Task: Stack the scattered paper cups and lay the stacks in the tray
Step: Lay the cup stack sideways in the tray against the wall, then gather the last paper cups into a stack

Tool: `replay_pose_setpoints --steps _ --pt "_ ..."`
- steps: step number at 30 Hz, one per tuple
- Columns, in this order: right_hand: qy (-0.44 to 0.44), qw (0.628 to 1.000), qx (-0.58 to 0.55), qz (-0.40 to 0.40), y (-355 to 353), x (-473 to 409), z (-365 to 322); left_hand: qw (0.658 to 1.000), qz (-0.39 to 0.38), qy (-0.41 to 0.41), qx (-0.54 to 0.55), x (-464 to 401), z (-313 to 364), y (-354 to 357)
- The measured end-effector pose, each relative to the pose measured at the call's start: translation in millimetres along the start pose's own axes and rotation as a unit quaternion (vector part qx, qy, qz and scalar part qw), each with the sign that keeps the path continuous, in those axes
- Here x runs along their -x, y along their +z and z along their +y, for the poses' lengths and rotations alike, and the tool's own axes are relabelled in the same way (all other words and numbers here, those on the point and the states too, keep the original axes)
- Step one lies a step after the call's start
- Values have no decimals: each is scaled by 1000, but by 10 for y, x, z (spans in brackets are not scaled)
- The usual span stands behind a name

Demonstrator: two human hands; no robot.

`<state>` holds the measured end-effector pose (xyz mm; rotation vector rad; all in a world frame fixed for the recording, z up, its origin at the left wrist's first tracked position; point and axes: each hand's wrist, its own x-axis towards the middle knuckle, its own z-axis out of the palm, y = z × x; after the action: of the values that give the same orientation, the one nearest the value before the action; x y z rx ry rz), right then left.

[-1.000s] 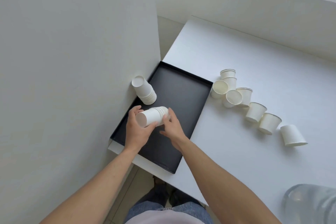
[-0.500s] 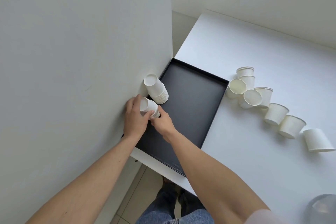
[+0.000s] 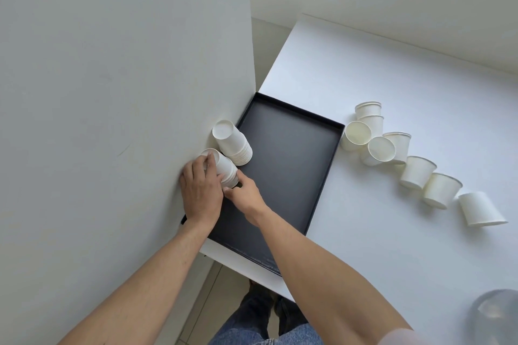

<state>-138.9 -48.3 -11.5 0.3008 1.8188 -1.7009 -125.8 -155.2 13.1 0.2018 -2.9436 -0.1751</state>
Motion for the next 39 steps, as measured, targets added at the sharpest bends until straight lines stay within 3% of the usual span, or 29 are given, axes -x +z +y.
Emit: replay_pose_setpoints --steps 3,8,13,20,27,34,39 --pt "-5 1000 0 -10 -1 27 1 1000 0 -2 13 11 13 -2" --pt "-16 997 72 33 -148 129 65 996 71 4 56 133 139 30" --pt "4 993 69 99 -466 307 246 980 109 128 109 418 480 103" --pt "-37 968 7 247 -1318 770 493 949 -17 249 193 526 1200 250" --pt "-41 904 22 425 -2358 1244 749 915 -205 271 216 493 2158 369" --pt "42 826 98 553 -3351 1429 896 918 -192 297 180 31 2930 499" --pt "98 850 125 502 -3801 1325 845 907 -205 356 92 -282 3222 637"
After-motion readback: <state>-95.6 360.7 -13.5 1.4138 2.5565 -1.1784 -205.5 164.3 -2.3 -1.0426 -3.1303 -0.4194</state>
